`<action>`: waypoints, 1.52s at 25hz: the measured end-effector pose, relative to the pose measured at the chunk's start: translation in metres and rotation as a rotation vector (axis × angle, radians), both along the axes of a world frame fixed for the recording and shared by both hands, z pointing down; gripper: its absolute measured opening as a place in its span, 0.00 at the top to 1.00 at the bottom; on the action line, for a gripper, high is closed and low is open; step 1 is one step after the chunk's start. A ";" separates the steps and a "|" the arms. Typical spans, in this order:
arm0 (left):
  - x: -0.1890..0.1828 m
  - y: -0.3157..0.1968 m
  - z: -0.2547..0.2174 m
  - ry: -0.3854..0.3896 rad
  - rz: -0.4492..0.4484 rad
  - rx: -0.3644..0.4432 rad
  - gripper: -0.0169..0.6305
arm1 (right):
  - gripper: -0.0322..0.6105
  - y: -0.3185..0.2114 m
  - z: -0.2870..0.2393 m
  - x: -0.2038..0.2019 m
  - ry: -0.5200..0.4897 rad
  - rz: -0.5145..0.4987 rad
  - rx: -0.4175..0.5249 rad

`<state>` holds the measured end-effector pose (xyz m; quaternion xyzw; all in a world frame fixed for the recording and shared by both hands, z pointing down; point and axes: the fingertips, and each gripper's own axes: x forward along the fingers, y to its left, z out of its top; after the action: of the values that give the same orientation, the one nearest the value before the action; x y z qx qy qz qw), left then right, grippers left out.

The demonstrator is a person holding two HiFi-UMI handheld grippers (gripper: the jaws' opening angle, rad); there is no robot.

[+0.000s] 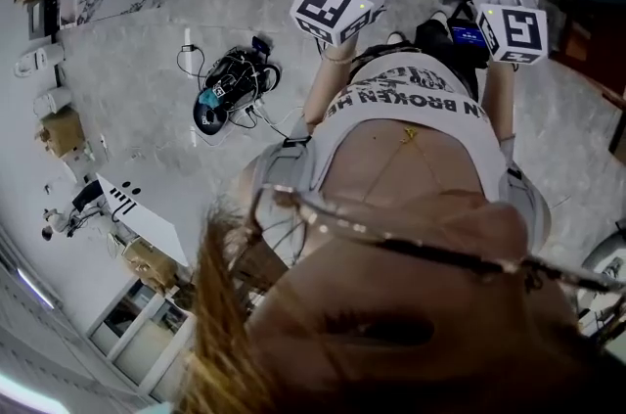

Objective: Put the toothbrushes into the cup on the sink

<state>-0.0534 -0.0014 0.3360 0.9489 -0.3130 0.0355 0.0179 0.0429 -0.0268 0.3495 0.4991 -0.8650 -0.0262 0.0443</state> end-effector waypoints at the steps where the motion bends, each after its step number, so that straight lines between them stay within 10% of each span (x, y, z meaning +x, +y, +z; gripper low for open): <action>1: 0.004 -0.006 -0.001 -0.002 -0.004 -0.003 0.88 | 0.83 -0.006 0.000 0.003 -0.002 -0.006 -0.004; 15: 0.059 -0.060 0.000 0.015 -0.028 -0.023 0.88 | 0.83 -0.063 0.003 0.059 0.016 -0.034 -0.029; 38: 0.016 -0.166 0.005 0.026 0.127 -0.042 0.88 | 0.83 -0.140 0.008 0.020 0.003 0.133 -0.052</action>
<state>-0.0372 -0.1678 0.3410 0.9667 -0.2509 0.0310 0.0396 0.0630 -0.1666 0.3578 0.5539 -0.8304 -0.0016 0.0602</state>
